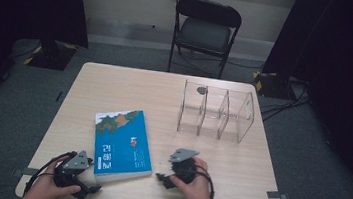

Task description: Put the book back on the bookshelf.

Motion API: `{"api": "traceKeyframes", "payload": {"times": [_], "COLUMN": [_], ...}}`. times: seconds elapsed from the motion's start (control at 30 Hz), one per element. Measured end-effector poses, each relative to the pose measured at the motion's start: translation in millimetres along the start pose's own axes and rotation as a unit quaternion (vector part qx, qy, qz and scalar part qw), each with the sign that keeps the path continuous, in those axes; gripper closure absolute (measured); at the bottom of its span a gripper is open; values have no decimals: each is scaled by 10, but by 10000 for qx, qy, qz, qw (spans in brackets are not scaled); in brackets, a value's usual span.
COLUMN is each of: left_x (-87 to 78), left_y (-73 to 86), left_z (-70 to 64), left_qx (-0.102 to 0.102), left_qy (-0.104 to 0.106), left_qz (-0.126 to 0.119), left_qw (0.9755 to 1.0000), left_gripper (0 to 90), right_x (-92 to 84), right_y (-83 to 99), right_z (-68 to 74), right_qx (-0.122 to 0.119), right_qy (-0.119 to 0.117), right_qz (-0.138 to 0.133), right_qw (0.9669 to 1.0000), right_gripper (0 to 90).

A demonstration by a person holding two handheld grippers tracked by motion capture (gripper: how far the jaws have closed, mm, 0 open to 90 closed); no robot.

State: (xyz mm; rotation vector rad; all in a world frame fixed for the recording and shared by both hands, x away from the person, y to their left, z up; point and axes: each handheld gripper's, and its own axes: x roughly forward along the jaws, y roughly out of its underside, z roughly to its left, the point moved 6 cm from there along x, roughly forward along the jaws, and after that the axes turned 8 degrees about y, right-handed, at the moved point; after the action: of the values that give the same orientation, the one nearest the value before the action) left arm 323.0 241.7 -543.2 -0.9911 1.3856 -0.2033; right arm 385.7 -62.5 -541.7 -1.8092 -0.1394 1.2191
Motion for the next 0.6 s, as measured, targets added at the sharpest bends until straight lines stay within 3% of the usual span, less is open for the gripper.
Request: {"api": "traceKeyframes", "payload": {"times": [0.07, 0.13, 0.2, 0.23, 0.27, 0.3, 0.33, 0.37, 0.4, 0.47, 0.6], "left_x": [0, 0, 4, 5, 5, 2, 4, 4, 4, 8, 7], "left_y": [5, 7, 3, 3, 3, 6, 9, 9, 10, 7, 4], "left_z": [2, 4, 7, 7, 7, 8, 7, 7, 10, 14, 15], "left_qx": [26, 29, 32, 27, 27, 31, 18, 18, 33, 20, 14], "left_qy": [6, 14, 3, -7, -7, -18, -12, -12, -19, -31, -13], "left_qz": [-46, -70, -79, -83, -83, -90, -121, -121, -118, -155, -126], "left_qw": [10000, 10000, 10000, 10000, 10000, 10000, 9999, 9999, 9999, 9999, 9999], "left_gripper": [0, 0, 0, 0, 0, 0, 0, 0, 0, 0, 0], "right_x": [-123, -245, -315, -336, -336, -355, -381, -381, -388, -381, -382], "right_y": [150, 308, 411, 442, 442, 473, 522, 522, 540, 544, 544], "right_z": [-336, -750, -1081, -1183, -1183, -1300, -1520, -1520, -1633, -1704, -1716], "right_qx": [356, 810, 1100, 1184, 1184, 1267, 1467, 1467, 1505, 1494, 1528], "right_qy": [405, 932, 1258, 1357, 1357, 1441, 1643, 1643, 1699, 1698, 1778], "right_qz": [33, 97, 118, 136, 136, 143, 175, 175, 181, 182, 182], "right_qw": [9985, 9923, 9859, 9836, 9836, 9813, 9753, 9753, 9737, 9739, 9720], "right_gripper": [151, 152, 151, 151, 151, 151, 151, 151, 151, 151, 159]}}
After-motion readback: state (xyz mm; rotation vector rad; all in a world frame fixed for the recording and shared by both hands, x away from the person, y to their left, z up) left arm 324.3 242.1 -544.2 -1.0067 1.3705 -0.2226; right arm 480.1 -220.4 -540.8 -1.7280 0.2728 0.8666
